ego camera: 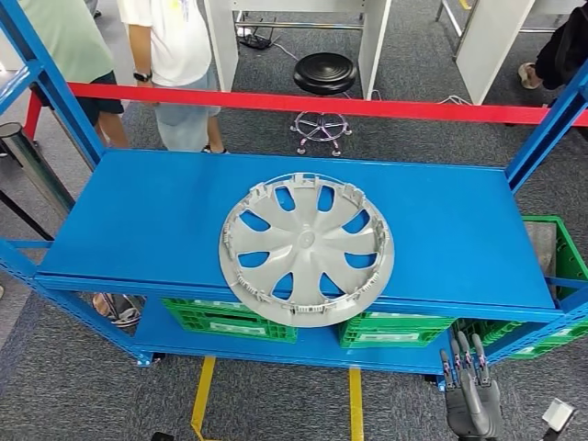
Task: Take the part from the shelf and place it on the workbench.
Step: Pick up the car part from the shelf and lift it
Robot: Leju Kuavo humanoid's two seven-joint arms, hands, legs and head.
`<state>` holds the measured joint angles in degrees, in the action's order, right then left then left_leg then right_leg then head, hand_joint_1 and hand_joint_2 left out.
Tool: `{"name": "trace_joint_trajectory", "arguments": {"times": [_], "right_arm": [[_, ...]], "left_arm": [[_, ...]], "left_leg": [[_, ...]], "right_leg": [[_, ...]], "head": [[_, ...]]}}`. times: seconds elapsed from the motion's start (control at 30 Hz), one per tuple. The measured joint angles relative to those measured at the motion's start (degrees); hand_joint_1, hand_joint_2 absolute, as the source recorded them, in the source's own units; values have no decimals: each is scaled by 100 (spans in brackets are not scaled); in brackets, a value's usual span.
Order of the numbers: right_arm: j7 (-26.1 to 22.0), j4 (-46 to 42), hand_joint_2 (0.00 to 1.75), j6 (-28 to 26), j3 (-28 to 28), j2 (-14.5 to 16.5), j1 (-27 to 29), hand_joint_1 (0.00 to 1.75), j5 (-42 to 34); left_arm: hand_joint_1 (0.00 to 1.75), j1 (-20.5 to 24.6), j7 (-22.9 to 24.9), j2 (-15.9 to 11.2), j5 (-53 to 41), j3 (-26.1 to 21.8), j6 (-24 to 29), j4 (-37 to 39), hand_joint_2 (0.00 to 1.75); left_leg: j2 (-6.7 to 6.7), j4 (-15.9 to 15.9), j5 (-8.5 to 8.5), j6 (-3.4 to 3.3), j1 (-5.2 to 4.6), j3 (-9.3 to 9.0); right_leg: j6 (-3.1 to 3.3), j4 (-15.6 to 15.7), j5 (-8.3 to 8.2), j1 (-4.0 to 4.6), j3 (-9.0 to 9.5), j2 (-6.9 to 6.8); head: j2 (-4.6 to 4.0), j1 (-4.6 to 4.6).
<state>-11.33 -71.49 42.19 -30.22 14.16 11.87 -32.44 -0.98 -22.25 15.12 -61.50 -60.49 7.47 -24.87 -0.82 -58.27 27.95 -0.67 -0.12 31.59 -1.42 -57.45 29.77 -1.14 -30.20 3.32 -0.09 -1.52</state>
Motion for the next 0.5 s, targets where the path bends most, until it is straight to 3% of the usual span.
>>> {"name": "trace_joint_trajectory", "arguments": {"times": [0.23, 0.5], "right_arm": [[92, -738, 175, 821, 387, 11, 356, 0, -209], [-271, -1212, 175, 756, 885, -72, 584, 0, 278]], "left_arm": [[0, 99, -44, -62, -257, -36, 120, 199, 175], [0, 124, -50, -95, -372, -35, 181, 269, 175]], "left_leg": [[0, 0, 0, 0, 0, 0], [-8, 0, 0, 0, 0, 0]], "right_leg": [[0, 0, 0, 0, 0, 0], [-1, 0, 1, 0, 3, -11]], "head": [[0, 0], [0, 1]]}}
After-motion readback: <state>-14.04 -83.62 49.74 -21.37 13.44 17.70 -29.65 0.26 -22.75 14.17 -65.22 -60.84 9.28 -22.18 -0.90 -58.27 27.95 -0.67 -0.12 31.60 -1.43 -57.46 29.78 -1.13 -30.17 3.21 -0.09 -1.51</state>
